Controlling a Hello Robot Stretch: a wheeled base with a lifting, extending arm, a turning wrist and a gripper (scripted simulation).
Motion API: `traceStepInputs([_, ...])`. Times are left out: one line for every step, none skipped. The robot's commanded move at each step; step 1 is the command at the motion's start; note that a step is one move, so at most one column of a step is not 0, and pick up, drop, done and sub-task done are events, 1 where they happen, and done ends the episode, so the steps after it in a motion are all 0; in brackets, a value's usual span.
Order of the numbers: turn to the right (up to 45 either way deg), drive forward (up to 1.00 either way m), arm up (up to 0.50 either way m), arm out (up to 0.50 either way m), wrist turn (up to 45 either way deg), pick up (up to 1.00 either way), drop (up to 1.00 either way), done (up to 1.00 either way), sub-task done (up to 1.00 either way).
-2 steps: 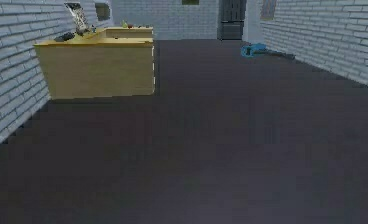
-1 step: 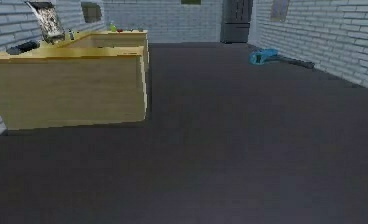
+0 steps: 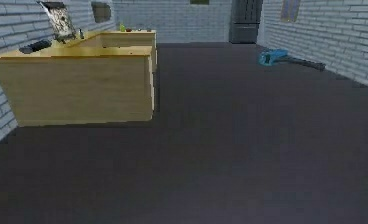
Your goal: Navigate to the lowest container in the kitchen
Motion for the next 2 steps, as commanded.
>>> traceStepInputs([6.0, 0.00, 0.00, 0.00, 0.0, 0.00, 0.00, 0.00, 0.00])
traceStepInputs([0.0, 1.00, 0.00, 0.00, 0.0, 0.00, 0.00, 0.00, 0.00])
